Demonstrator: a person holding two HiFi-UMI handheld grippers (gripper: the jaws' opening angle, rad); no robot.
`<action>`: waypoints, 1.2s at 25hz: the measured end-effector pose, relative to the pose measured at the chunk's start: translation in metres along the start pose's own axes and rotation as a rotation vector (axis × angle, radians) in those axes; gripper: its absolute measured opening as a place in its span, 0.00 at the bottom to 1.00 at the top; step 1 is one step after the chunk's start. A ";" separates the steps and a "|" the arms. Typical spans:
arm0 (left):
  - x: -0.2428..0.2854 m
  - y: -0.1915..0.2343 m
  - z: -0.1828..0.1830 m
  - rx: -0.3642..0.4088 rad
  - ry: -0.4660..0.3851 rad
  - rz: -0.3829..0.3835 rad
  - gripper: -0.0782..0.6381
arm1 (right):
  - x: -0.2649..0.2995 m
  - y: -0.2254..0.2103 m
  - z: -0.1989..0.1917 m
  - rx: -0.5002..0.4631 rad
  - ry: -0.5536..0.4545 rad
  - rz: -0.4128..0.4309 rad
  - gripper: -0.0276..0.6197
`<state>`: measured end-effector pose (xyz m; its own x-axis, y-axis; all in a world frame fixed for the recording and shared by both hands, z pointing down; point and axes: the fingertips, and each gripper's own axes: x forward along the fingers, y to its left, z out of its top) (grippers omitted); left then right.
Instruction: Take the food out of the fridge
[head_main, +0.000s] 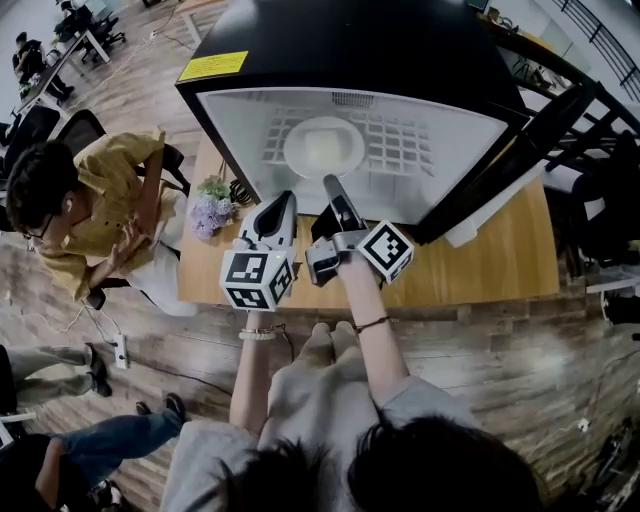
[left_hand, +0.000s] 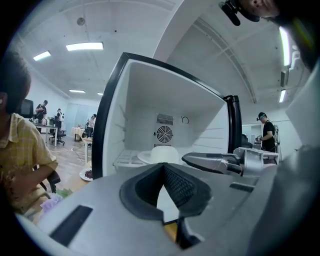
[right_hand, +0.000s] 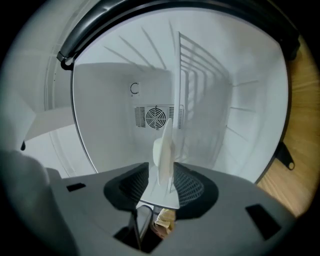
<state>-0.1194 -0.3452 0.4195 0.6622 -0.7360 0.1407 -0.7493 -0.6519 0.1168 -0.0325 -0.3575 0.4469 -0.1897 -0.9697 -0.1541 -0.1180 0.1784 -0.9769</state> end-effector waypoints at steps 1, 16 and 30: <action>0.001 0.001 -0.001 0.000 0.002 0.002 0.12 | 0.002 -0.001 0.000 0.021 -0.007 0.006 0.27; 0.001 0.018 -0.004 -0.007 0.014 0.042 0.12 | 0.023 -0.008 0.007 0.127 -0.056 0.009 0.19; 0.006 0.019 -0.002 -0.006 0.009 0.026 0.12 | 0.022 -0.006 0.005 0.135 -0.049 0.005 0.15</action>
<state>-0.1296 -0.3615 0.4248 0.6423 -0.7511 0.1525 -0.7664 -0.6313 0.1187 -0.0306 -0.3810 0.4488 -0.1419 -0.9764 -0.1630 0.0159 0.1623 -0.9866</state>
